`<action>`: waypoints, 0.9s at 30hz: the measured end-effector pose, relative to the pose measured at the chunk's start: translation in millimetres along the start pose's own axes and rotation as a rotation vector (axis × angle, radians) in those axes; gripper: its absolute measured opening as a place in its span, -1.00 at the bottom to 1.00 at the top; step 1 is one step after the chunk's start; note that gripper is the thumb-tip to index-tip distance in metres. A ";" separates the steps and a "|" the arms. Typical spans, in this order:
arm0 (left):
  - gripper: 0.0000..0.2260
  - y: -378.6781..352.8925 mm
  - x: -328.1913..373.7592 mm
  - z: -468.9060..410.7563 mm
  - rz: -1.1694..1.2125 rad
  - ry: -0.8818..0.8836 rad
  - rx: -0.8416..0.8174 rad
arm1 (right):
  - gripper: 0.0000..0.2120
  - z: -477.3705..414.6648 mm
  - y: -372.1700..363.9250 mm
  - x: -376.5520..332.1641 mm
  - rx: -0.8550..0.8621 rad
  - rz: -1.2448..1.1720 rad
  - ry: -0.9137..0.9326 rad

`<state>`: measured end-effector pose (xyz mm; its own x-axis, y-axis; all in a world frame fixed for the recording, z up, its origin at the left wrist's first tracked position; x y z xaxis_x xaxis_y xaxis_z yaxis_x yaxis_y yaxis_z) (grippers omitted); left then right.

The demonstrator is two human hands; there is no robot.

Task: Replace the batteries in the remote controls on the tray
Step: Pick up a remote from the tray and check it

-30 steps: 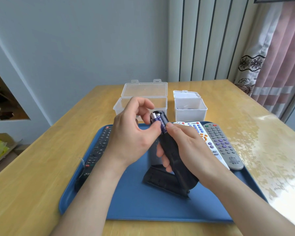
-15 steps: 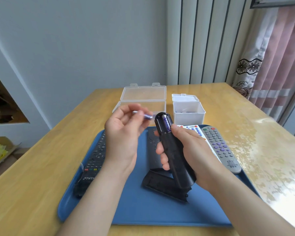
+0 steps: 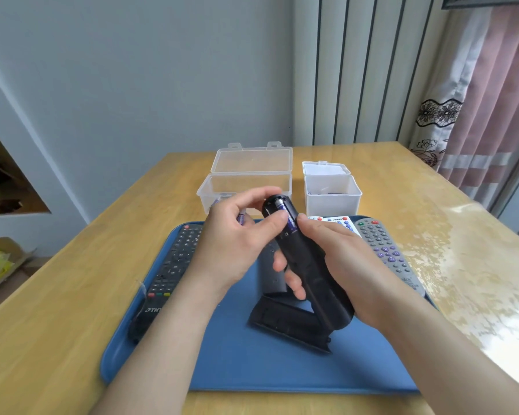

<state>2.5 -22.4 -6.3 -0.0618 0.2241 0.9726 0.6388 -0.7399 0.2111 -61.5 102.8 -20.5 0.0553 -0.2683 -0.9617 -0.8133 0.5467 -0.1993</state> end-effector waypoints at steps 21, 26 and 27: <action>-0.89 -21.8 -1.0 15.7 0.430 0.218 0.119 | -0.64 -4.6 -3.1 9.0 0.060 0.553 0.463; -0.88 -22.8 0.4 16.6 0.479 0.234 0.128 | -0.69 -3.6 -4.5 5.2 0.077 0.455 0.400; -0.89 -22.6 2.1 17.3 0.489 0.237 0.120 | -0.69 -3.3 -4.6 4.1 0.077 0.388 0.361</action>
<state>1.3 5.8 -10.7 0.1018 -0.2859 0.9528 0.7180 -0.6418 -0.2693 -59.5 96.5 -23.0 -0.4549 -0.2832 -0.8443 -0.6886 0.7131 0.1318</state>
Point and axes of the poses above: each hand's wrist, its own z-axis away from the middle knuckle, its own y-axis out of the back of the hand, x = y × z, the point moved 3 cm from there along -z, towards the middle knuckle, and after that the axes turned 15 degrees about y, right-handed, at the moved point
